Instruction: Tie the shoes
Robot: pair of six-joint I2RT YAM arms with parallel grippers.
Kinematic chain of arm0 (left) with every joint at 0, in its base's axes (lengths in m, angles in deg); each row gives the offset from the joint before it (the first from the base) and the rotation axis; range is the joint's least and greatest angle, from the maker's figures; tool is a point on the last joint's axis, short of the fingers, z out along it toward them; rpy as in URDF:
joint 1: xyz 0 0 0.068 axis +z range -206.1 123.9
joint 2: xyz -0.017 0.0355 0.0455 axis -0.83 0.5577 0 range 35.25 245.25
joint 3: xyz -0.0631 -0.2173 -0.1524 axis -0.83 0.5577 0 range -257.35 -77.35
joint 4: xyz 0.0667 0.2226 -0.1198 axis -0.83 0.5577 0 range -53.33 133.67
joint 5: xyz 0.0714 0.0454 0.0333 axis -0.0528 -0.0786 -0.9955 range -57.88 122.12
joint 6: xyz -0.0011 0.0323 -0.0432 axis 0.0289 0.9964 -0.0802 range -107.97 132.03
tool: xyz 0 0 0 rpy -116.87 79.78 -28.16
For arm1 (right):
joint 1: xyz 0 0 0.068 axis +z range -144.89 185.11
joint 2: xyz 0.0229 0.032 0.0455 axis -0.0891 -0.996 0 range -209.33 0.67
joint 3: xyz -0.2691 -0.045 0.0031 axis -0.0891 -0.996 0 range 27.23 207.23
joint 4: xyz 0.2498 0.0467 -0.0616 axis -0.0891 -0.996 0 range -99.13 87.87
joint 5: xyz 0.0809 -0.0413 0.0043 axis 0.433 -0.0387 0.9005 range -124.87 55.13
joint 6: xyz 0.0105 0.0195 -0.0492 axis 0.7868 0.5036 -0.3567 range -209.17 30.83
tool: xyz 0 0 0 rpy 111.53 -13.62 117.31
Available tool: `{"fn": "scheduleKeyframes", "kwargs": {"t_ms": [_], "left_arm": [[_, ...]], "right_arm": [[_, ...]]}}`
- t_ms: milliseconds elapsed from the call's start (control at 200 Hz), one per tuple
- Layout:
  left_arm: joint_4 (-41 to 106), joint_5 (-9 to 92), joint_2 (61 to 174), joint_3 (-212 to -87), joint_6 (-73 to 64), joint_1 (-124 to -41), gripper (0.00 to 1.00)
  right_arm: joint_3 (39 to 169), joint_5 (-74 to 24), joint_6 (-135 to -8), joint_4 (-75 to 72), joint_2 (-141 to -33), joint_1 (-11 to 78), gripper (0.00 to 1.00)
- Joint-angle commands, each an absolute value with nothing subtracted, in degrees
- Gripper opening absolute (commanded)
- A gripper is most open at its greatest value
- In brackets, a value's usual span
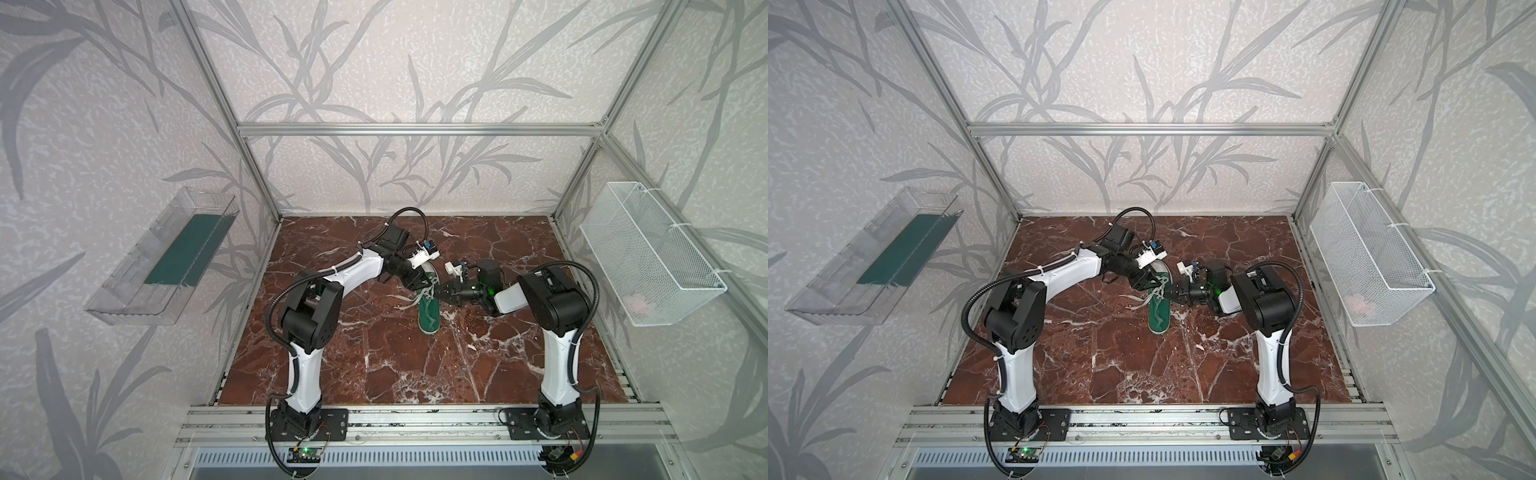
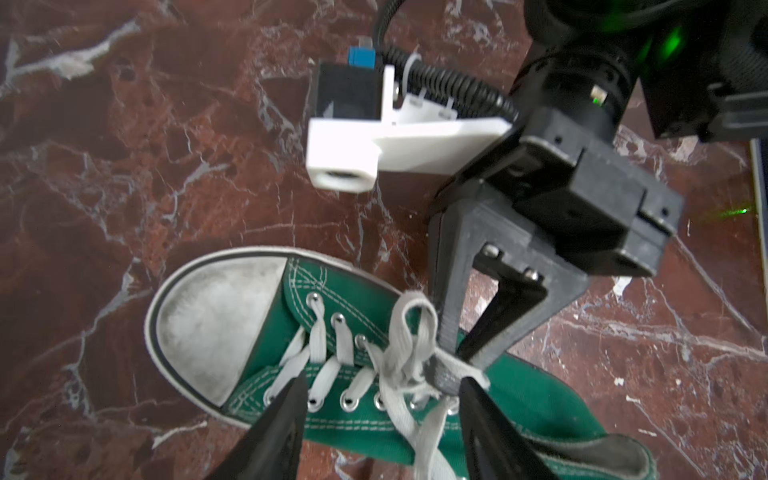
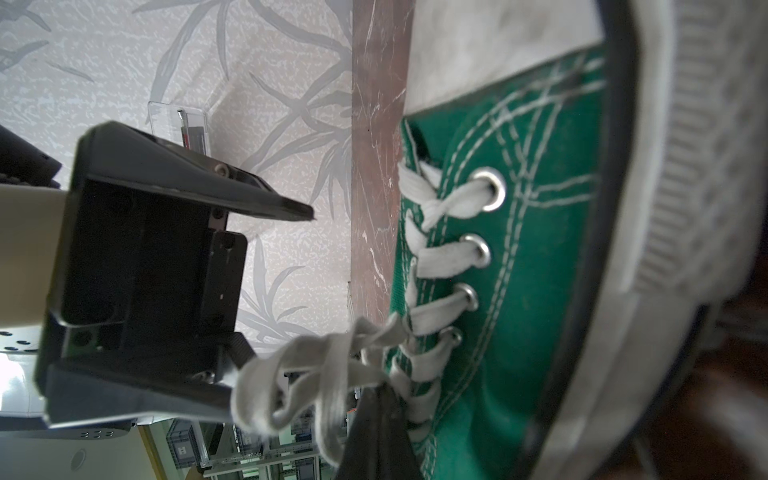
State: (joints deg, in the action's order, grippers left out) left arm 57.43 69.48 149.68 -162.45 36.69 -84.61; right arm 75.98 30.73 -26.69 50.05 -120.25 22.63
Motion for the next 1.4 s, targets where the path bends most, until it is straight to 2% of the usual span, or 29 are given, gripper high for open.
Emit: {"fn": "scheduleKeyframes", "kwargs": {"t_ms": [0, 605, 790, 895, 1005, 1205, 1395], "left_arm": [[50.9, 72.2, 149.0, -161.7, 32.8, -85.2, 0.62], [52.2, 72.5, 153.3, -163.7, 31.6, -86.6, 0.63], [51.2, 73.0, 154.5, -164.6, 30.2, -86.7, 0.6], [51.0, 73.3, 155.3, -164.9, 29.8, -86.7, 0.54], [51.2, 73.3, 155.5, -164.9, 29.5, -86.7, 0.41], [50.8, 72.7, 154.6, -164.5, 29.3, -86.6, 0.13], [50.6, 72.1, 153.6, -164.4, 28.8, -86.5, 0.02]], "right_arm": [[76.8, 31.1, -27.9, 48.6, -118.5, 22.7, 0.0], [77.3, 31.3, -28.3, 47.6, -118.1, 22.7, 0.0], [77.4, 31.5, -28.4, 47.2, -117.8, 22.7, 0.0], [77.4, 31.5, -28.9, 46.6, -117.6, 22.7, 0.0], [77.4, 31.5, -29.1, 46.4, -117.5, 22.6, 0.0], [77.2, 31.3, -29.4, 46.2, -117.4, 22.6, 0.0], [76.8, 31.3, -29.5, 46.1, -117.0, 22.4, 0.0]]}}
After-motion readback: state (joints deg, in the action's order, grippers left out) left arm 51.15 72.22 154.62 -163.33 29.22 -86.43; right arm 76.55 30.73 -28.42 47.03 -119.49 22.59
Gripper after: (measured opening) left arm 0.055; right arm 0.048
